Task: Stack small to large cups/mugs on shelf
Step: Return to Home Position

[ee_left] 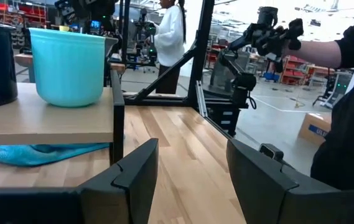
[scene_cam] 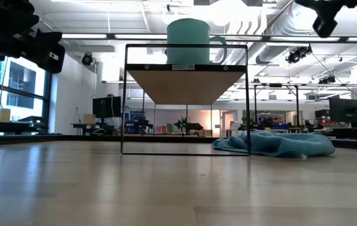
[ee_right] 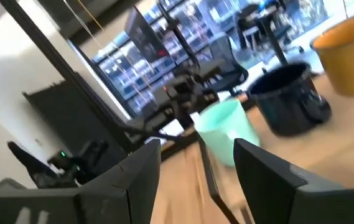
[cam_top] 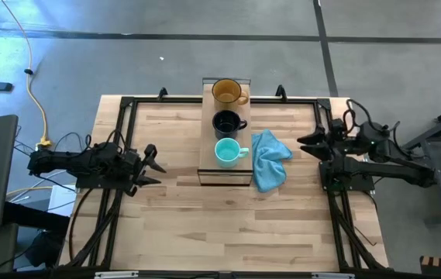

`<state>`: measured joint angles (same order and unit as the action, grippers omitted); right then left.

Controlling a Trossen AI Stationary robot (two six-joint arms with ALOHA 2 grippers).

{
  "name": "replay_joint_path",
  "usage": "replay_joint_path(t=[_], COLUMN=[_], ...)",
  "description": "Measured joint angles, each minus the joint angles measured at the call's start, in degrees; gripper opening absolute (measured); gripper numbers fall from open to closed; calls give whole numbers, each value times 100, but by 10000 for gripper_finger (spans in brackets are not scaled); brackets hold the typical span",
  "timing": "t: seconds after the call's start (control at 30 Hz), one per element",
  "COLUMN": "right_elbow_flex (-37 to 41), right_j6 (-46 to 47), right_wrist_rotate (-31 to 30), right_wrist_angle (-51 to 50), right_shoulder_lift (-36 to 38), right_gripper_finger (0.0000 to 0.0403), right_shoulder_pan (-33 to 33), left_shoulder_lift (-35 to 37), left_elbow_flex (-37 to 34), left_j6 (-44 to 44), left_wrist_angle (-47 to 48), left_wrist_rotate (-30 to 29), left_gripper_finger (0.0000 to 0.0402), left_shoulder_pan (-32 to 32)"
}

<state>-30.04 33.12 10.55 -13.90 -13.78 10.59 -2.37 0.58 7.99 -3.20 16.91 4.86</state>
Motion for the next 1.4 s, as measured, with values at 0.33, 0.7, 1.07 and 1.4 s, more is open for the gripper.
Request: replay_joint_path(t=[0.33,0.7,1.07,1.4], right_elbow_flex=[-2,-2,-2,-4], right_j6=[-2390,-4039,-4170,-5154], right_wrist_rotate=[-181,-49,-52,895], right_wrist_angle=[18,-53,235,54], right_shoulder_lift=[0,-2,-2,0], right_gripper_finger=[195,195,195,195], right_shoulder_pan=[0,-2,-2,-2], left_shoulder_lift=[0,2,-15,-197], left_elbow_flex=[0,0,0,0], left_j6=[146,-422,-1211,-1039], left_wrist_angle=[1,259,260,260], left_wrist_rotate=[-76,-1658,-1668,-1648], left_gripper_finger=[179,179,179,179], left_shoulder_pan=[0,0,0,0])
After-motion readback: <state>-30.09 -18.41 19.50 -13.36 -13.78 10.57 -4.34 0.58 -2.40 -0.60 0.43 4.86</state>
